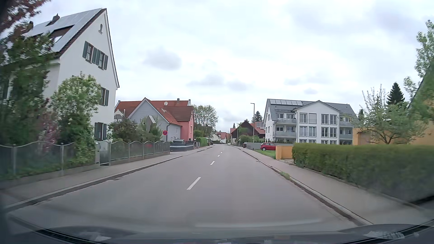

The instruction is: Follow the waypoints while adhering to traffic rules and regulations

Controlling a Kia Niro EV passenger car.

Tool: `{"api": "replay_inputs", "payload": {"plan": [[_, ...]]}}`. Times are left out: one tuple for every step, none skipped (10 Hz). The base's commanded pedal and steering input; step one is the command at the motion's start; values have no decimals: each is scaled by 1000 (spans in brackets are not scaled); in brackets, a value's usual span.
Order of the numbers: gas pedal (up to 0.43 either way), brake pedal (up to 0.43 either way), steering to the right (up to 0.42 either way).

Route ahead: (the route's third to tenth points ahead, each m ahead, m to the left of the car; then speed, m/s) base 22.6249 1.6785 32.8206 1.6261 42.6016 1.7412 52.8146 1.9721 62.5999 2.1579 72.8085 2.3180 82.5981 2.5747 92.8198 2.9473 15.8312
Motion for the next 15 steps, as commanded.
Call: {"api": "replay_inputs", "payload": {"plan": [[189, 12, 1], [189, 12, 0], [189, 6, 1], [189, 12, 1], [189, 12, 1], [189, 12, 0], [189, 12, 0], [189, 12, 1], [189, 12, 1], [189, 12, 1], [189, 12, 0], [189, 12, 0], [189, 12, 0], [189, 12, 0], [177, 12, 0]]}}
